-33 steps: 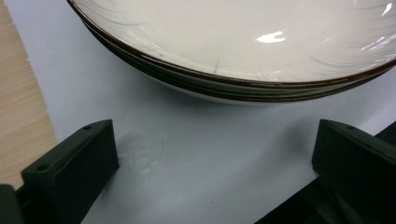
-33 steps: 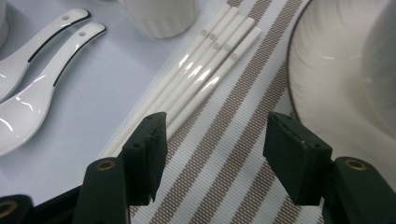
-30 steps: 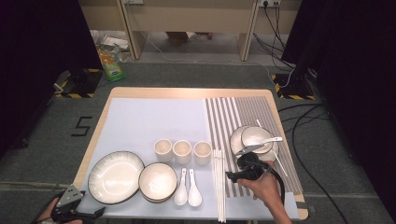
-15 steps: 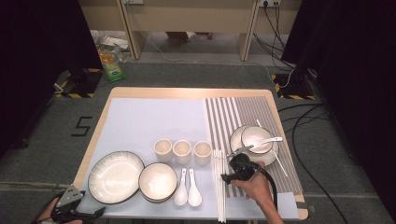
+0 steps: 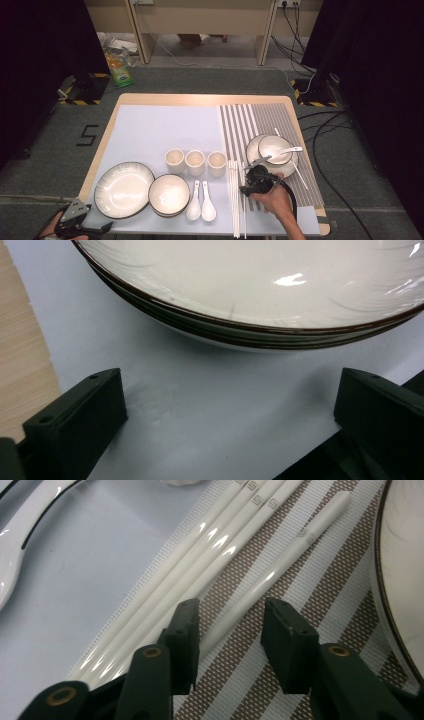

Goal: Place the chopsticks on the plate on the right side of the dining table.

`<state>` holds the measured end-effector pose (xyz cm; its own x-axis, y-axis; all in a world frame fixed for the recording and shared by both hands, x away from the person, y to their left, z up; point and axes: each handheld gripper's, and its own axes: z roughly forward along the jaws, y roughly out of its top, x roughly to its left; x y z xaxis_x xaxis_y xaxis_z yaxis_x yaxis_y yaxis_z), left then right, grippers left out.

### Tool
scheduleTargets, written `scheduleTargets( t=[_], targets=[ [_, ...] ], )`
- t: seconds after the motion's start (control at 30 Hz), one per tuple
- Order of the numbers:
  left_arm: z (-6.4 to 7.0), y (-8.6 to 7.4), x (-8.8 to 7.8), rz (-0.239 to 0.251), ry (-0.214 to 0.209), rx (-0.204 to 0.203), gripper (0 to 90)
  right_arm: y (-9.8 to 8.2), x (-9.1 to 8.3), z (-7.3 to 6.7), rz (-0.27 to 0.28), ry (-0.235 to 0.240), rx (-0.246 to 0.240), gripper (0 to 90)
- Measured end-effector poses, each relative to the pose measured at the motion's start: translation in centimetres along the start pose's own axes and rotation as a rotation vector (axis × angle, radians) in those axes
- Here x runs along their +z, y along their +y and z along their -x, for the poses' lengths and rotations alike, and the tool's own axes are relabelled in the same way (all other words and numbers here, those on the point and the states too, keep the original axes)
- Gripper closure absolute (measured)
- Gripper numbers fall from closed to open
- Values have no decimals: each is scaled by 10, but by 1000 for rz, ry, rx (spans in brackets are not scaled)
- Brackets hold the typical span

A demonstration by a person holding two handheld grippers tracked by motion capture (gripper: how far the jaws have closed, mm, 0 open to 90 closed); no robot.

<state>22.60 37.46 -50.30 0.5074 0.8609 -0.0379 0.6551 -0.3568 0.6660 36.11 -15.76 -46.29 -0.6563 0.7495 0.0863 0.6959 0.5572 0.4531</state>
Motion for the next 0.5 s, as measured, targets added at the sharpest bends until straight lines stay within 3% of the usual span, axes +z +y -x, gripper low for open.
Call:
scheduleTargets(
  t=[0.1,0.27,0.33,0.5],
  targets=[
    [0,0,0,-3,-2,0,0,-1,-1,4,-6,1,-20,677],
    [0,0,0,5,2,-1,0,-1,-3,12,-25,15,-14,757],
    [0,0,0,1,-1,0,0,-2,-6,16,-50,9,-37,798],
    [0,0,0,-6,-4,1,0,-5,-9,20,-77,1,-55,811]
  ],
)
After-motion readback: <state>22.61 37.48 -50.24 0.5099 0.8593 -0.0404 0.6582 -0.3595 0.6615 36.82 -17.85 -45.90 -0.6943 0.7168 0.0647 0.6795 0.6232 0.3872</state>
